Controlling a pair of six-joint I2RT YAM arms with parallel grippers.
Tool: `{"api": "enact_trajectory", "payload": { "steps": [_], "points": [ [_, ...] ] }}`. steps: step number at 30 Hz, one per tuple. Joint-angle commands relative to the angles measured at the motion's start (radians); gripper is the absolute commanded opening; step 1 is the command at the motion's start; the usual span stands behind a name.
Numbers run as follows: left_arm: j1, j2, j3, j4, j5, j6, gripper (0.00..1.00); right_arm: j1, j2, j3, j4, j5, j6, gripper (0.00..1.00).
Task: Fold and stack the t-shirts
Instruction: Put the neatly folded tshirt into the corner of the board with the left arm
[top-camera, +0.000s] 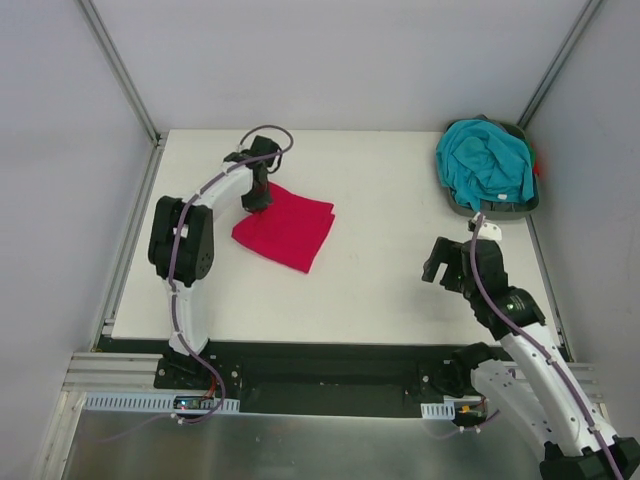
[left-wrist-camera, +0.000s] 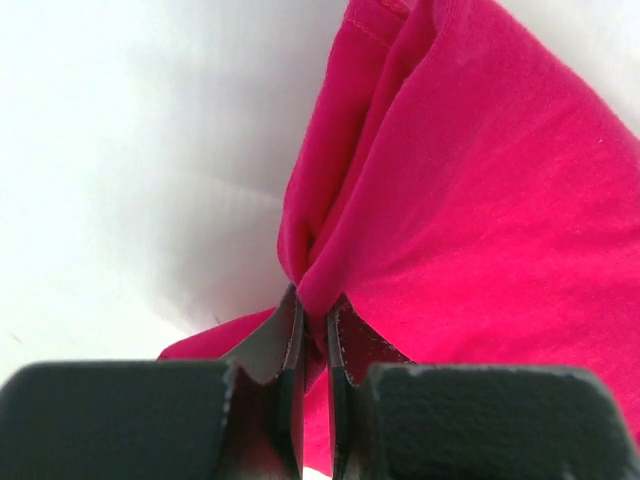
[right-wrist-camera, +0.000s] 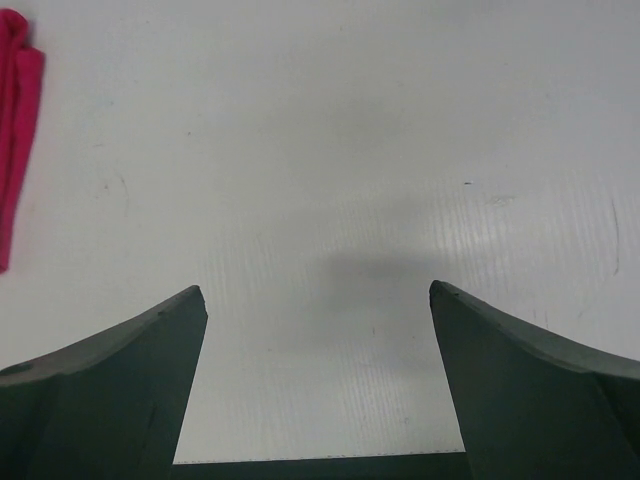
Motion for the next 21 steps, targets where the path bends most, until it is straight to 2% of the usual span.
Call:
{"api": "enact_trajectory", "payload": {
  "steps": [1, 9, 14, 19, 21],
  "points": [
    [0.092, 0.107, 0.212, -0.029, -0.103, 0.162, 0.00, -0.004, 0.033, 0.044, -0.011, 0.087, -0.066, 0.96],
    [0.300, 0.362, 0.715, -0.095, -0.137, 0.286, 0.00, -0.014, 0.089, 0.073, -0.014, 0.176, -0.102, 0.96],
    [0.373, 0.535, 0.996, -0.080, -0.172, 0.372, 0.00, -0.018, 0.119, 0.067, -0.011, 0.233, -0.095, 0.96],
    [0.401, 0.537, 0.978, 0.090, -0.248, 0.469, 0.00, -0.024, 0.137, 0.043, -0.009, 0.280, -0.083, 0.96],
    [0.407, 0.535, 0.984, 0.114, -0.233, 0.461, 0.00, -0.029, 0.146, 0.040, -0.009, 0.293, -0.077, 0.96]
  ]
}}
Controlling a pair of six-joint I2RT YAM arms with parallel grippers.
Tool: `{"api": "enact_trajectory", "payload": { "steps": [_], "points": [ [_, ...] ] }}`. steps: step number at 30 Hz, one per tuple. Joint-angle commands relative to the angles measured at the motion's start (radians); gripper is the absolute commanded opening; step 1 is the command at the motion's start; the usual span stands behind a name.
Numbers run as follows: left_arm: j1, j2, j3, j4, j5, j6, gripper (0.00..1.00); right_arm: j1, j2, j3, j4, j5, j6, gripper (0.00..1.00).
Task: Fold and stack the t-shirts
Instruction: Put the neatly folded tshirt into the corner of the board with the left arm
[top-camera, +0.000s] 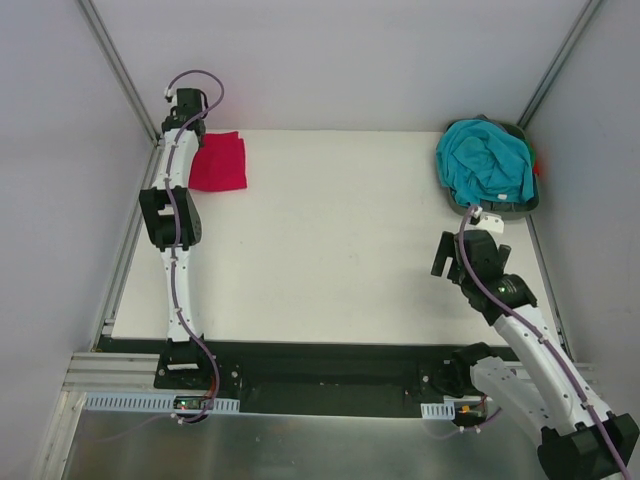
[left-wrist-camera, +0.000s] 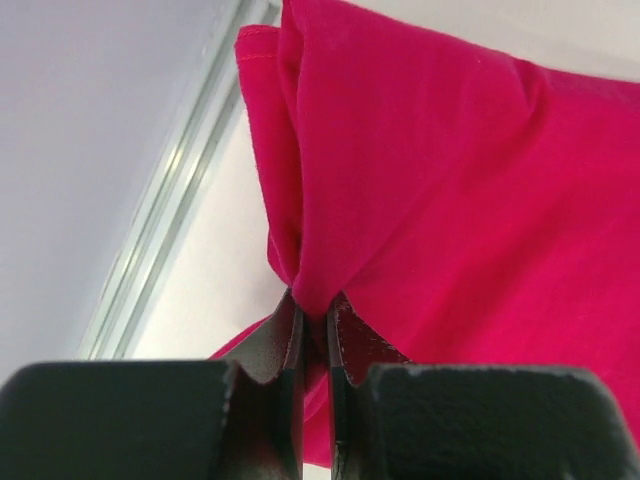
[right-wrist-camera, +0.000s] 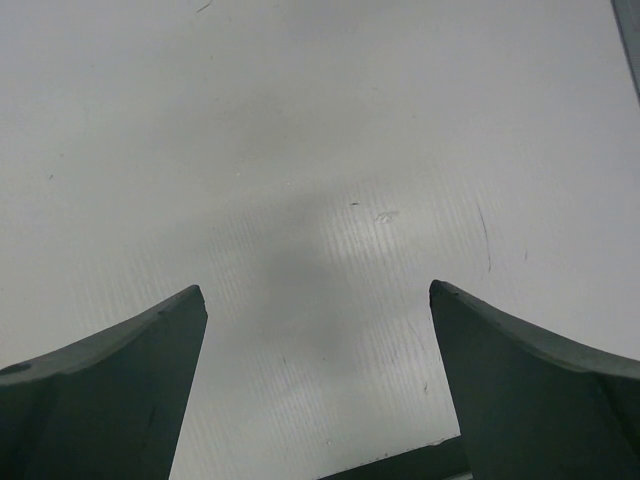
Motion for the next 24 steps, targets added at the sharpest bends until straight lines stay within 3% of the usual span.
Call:
{"api": "enact_trajectory", "payload": {
  "steps": [1, 13, 17, 18, 20, 24],
  "points": [
    [-0.006, -0.017, 0.037, 0.130, -0.045, 0.072, 0.00, -0.013, 0.020, 0.003, 0.001, 0.075, 0.008, 0.96],
    [0.011, 0.006, 0.041, 0.289, -0.119, -0.003, 0.00, -0.016, -0.012, 0.035, -0.091, 0.083, 0.033, 0.96],
    [0.023, -0.003, 0.031, 0.304, -0.099, -0.036, 0.06, -0.016, -0.049, 0.026, -0.099, 0.094, 0.045, 0.96],
    [0.022, -0.007, 0.025, 0.307, -0.091, -0.036, 0.14, -0.016, -0.055, 0.023, -0.097, 0.095, 0.045, 0.96],
    [0.022, -0.012, 0.014, 0.316, -0.074, -0.028, 0.40, -0.017, -0.058, 0.021, -0.093, 0.097, 0.045, 0.96],
    [0.023, -0.043, -0.011, 0.316, -0.035, -0.026, 0.99, -0.016, -0.046, 0.023, -0.094, 0.085, 0.045, 0.96]
  ]
}}
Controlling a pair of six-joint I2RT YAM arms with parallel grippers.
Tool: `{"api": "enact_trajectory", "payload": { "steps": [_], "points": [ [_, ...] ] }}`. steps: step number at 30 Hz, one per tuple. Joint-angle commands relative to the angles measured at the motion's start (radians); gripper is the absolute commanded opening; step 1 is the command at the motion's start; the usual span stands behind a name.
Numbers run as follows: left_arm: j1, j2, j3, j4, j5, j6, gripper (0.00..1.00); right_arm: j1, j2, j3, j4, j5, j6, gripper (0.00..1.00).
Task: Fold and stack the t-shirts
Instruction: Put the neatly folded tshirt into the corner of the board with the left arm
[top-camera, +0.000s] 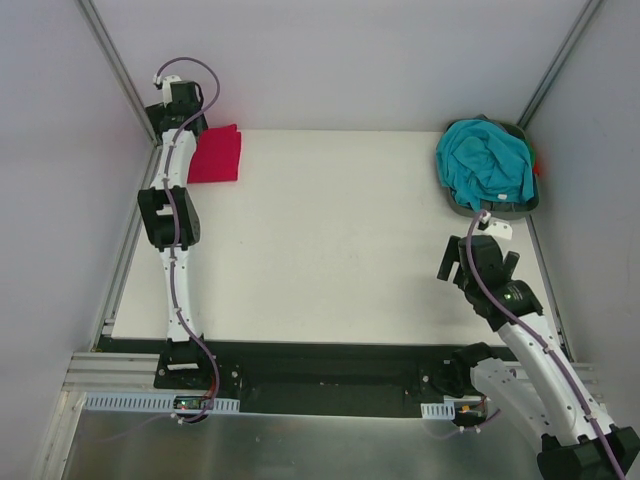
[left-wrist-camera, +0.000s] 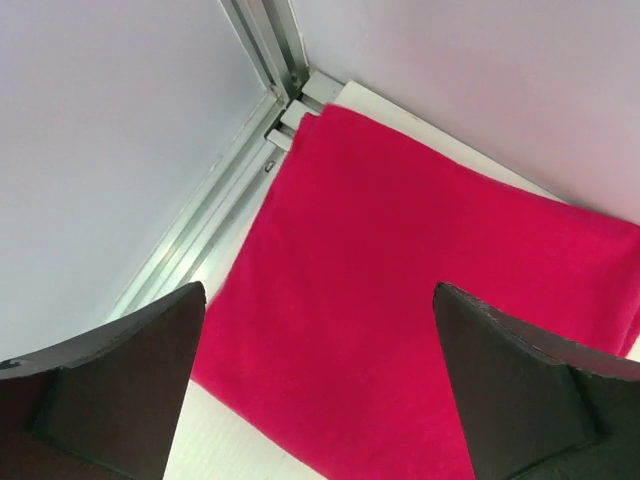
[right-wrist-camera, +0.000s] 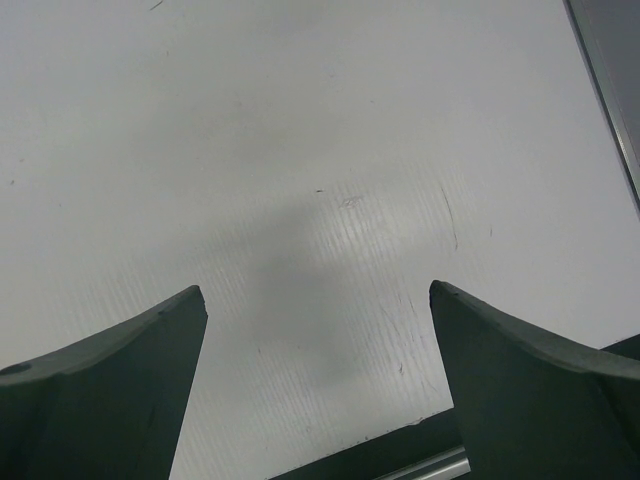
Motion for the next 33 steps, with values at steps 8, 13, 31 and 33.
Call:
{"api": "enact_trajectory", "payload": {
  "steps": [8, 13, 31, 33],
  "points": [
    [-0.036, -0.267, -0.170, 0.045, 0.321, -0.098, 0.99, -0.008, 0.004, 0.021, -0.020, -0.004, 0.040, 0.96],
    [-0.179, -0.448, -0.327, 0.037, 0.333, -0.031, 0.99, -0.006, -0.028, 0.020, 0.003, 0.005, 0.047, 0.96],
    [-0.521, -1.617, -1.757, 0.080, 0.556, -0.452, 0.99, -0.008, -0.203, -0.150, 0.198, -0.214, -0.009, 0.96],
    [-0.521, -1.732, -1.892, 0.080, 0.554, -0.482, 0.99, -0.008, -0.226, -0.187, 0.236, -0.227, -0.007, 0.96]
  ]
}}
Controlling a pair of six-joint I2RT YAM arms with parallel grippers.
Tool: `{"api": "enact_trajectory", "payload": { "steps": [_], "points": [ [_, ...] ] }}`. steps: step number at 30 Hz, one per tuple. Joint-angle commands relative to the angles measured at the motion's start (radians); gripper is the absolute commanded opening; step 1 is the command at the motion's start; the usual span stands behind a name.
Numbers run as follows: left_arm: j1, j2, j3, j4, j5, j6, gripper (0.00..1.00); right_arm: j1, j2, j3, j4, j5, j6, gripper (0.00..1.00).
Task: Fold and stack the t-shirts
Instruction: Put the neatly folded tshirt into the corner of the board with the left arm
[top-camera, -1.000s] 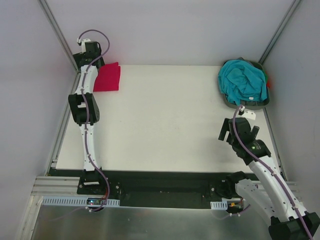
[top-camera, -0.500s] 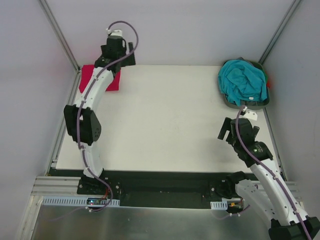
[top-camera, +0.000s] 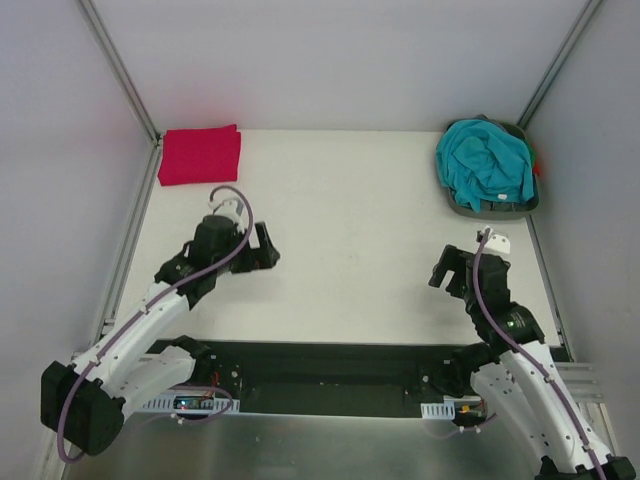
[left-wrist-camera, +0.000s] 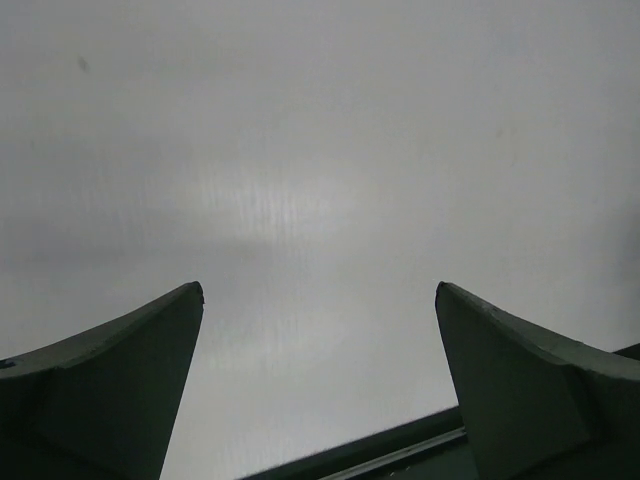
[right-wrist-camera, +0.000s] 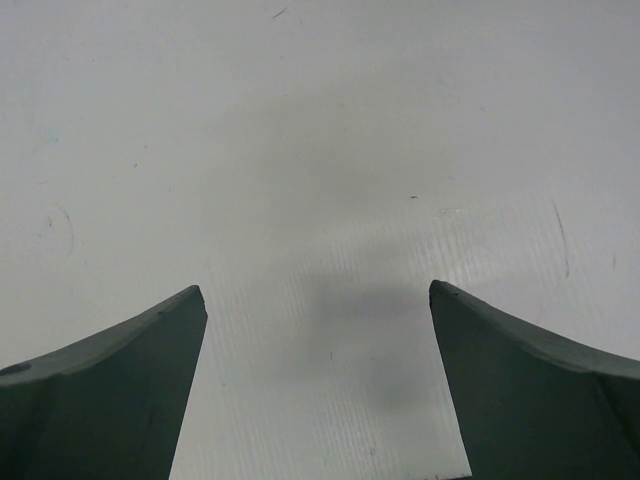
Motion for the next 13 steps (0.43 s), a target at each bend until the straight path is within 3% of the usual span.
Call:
{"api": "enact_trajectory", "payload": {
  "steps": [1, 6, 13],
  "points": [
    [-0.006, -0.219, -0.235, -0.015, 0.036, -0.141, 0.99, -0.005, -0.048, -0.067, 0.131, -0.063, -0.020, 0.96],
    [-0.006, -0.381, -0.323, -0.032, -0.021, -0.169, 0.99, -0.006, -0.077, -0.097, 0.140, -0.068, -0.010, 0.96],
    [-0.006, -0.366, -0.286, -0.057, -0.064, -0.160, 0.99, -0.006, -0.145, -0.152, 0.191, -0.097, -0.004, 0.96]
  ]
}}
